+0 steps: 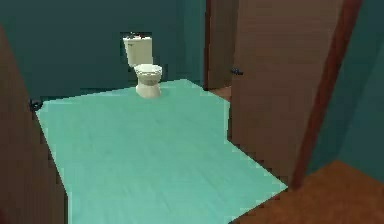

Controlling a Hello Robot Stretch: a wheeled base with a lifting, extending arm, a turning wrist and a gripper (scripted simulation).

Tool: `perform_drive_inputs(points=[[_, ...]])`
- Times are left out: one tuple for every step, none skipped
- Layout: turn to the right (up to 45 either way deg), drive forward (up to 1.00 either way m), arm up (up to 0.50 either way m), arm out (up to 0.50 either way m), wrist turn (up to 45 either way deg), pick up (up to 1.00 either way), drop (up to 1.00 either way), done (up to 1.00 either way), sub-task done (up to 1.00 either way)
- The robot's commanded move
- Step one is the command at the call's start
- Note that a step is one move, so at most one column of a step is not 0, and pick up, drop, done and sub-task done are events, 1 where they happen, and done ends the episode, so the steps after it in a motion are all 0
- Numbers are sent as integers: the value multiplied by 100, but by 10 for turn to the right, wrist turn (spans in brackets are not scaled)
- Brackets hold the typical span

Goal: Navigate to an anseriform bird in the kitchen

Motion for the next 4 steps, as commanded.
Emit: perform_drive_inputs(points=[[-300,0,0,0,0,0,0,0,0],[0,25,0,0,0,0,0,0,0],[210,0,0,0,0,0,0,0,0],[0,100,0,0,0,0,0,0,0]])
